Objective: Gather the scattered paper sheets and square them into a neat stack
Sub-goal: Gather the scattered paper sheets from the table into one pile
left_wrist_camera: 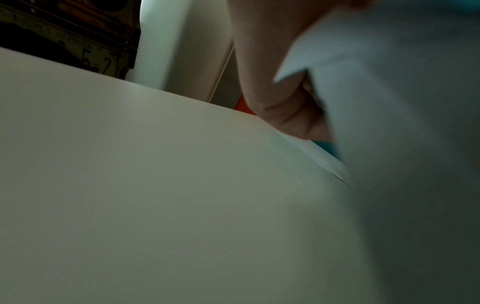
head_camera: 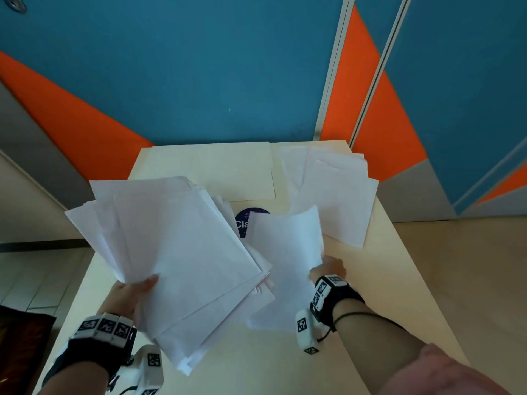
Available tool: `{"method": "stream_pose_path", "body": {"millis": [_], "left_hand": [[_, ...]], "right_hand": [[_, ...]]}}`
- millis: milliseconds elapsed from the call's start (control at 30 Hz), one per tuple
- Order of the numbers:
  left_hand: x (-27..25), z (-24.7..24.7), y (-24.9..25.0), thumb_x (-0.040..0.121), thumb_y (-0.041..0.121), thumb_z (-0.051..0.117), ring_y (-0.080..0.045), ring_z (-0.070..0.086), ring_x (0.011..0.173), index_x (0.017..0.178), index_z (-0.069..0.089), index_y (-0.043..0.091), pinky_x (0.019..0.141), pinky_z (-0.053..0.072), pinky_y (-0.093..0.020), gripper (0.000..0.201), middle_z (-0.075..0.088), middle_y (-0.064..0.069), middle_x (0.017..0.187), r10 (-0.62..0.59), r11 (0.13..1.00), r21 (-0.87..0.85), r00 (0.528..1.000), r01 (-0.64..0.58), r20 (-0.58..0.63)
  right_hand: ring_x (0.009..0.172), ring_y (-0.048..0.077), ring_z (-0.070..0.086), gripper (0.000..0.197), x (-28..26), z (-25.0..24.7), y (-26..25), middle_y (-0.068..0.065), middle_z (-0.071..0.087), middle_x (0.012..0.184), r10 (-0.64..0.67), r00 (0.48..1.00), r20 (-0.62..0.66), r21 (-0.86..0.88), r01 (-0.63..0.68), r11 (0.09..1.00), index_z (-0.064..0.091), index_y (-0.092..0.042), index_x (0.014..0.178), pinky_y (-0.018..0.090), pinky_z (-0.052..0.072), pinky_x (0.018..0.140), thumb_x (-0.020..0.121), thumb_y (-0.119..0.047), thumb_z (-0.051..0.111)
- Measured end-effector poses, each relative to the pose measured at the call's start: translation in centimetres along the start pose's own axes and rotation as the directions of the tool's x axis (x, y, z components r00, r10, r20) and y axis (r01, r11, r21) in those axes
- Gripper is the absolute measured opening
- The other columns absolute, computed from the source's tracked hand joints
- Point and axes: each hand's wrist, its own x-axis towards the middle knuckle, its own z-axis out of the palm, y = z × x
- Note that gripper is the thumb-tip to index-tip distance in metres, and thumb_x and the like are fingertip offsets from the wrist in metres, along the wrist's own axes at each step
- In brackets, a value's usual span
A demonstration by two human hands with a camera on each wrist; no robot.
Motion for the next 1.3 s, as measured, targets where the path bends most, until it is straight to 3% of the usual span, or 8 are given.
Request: {"method": "stream_pose_path", "body": {"millis": [100, 300, 567, 667, 800, 967, 1133, 1300], "left_hand": [[-0.2, 0.2, 0.2, 0.078, 0.010, 0.069, -0.040, 0.060, 0.102, 0.113, 0.058, -0.007, 0.098, 0.043, -0.057, 0.041, 0.061, -0.027, 0.114, 0.017, 1.000, -0.015, 1.000, -0.016, 0.016], [-1.3, 2.8, 1.7, 0.082, 0.002, 0.063, -0.035, 0.059, 0.093, 0.115, 0.056, -0.007, 0.092, 0.046, -0.050, 0.036, 0.062, -0.022, 0.103, 0.086, 0.994, -0.068, 0.994, -0.082, 0.062], [-1.4, 7.4, 2.8, 0.084, -0.001, 0.059, -0.016, 0.067, 0.047, 0.090, 0.061, -0.005, 0.046, 0.056, -0.028, 0.007, 0.071, -0.002, 0.055, 0.114, 0.986, -0.134, 0.988, -0.100, 0.102], [-0.2, 8.4, 2.9, 0.082, -0.002, 0.060, -0.024, 0.065, 0.054, 0.102, 0.060, -0.012, 0.053, 0.056, -0.030, 0.022, 0.072, -0.003, 0.057, 0.128, 0.981, -0.156, 0.987, -0.112, 0.096], [1.0, 10.0, 4.1, 0.082, -0.003, 0.060, -0.026, 0.067, 0.057, 0.108, 0.059, -0.011, 0.057, 0.058, -0.035, 0.027, 0.069, -0.017, 0.080, 0.136, 0.979, -0.165, 0.987, -0.120, 0.090], [1.0, 12.8, 5.1, 0.084, -0.006, 0.056, -0.016, 0.068, 0.050, 0.088, 0.062, -0.002, 0.050, 0.058, -0.031, 0.008, 0.072, -0.004, 0.059, 0.155, 0.975, -0.180, 0.980, -0.132, 0.126], [1.3, 14.6, 5.8, 0.085, -0.008, 0.053, -0.016, 0.067, 0.048, 0.084, 0.061, -0.003, 0.049, 0.057, -0.029, 0.010, 0.072, -0.004, 0.057, 0.163, 0.972, -0.192, 0.977, -0.135, 0.137], [1.9, 15.2, 5.6, 0.084, -0.009, 0.054, -0.016, 0.067, 0.046, 0.073, 0.069, -0.002, 0.046, 0.056, -0.029, 0.020, 0.071, -0.004, 0.056, 0.154, 0.976, -0.177, 0.980, -0.130, 0.129]], "right_hand": [[0.112, 0.032, 0.059, 0.041, -0.1, -0.2, -0.4, 0.017, 0.060, 0.128, -0.051, 0.999, 0.014, 0.067, 0.050, 0.996, 0.056, -0.005, 0.125, 0.028, 0.047, 0.087, 0.085, -0.001, 0.050], [0.124, 0.032, 0.051, 0.049, 2.0, -4.7, -2.2, 0.017, 0.054, 0.135, -0.051, 0.996, -0.067, 0.254, 0.067, 0.965, 0.048, 0.003, 0.130, 0.032, 0.040, 0.100, 0.085, -0.009, 0.061], [0.111, 0.035, 0.060, 0.041, 8.5, -11.0, -2.6, 0.019, 0.062, 0.123, -0.034, 0.986, -0.166, 0.440, 0.104, 0.892, 0.057, 0.006, 0.118, 0.037, 0.046, 0.093, 0.081, -0.011, 0.067], [0.112, 0.033, 0.058, 0.041, 10.7, -12.8, -3.0, 0.010, 0.060, 0.114, -0.026, 0.964, -0.263, 0.495, 0.158, 0.854, 0.055, 0.007, 0.119, 0.036, 0.043, 0.092, 0.082, -0.006, 0.066], [0.107, 0.036, 0.061, 0.038, 14.4, -12.6, -3.3, 0.022, 0.063, 0.120, -0.030, 0.967, -0.255, 0.391, 0.131, 0.911, 0.060, 0.004, 0.111, 0.038, 0.049, 0.091, 0.077, -0.009, 0.071], [0.130, 0.038, 0.034, 0.072, 16.8, -10.4, -4.3, 0.018, 0.034, 0.140, 0.027, 0.988, -0.149, -0.017, -0.030, 0.999, 0.037, -0.013, 0.135, 0.050, 0.038, 0.103, 0.073, -0.025, 0.074], [0.135, 0.039, 0.029, 0.109, 18.3, -9.7, -6.0, 0.020, 0.025, 0.147, 0.133, 0.976, -0.171, 0.015, -0.132, 0.991, 0.009, -0.012, 0.146, 0.051, 0.033, 0.105, 0.066, -0.022, 0.082], [0.121, 0.037, 0.052, 0.069, 19.4, -9.4, -5.7, 0.020, 0.048, 0.137, 0.123, 0.985, -0.120, 0.165, -0.102, 0.981, 0.033, -0.001, 0.135, 0.042, 0.044, 0.097, 0.076, -0.004, 0.069]]}}
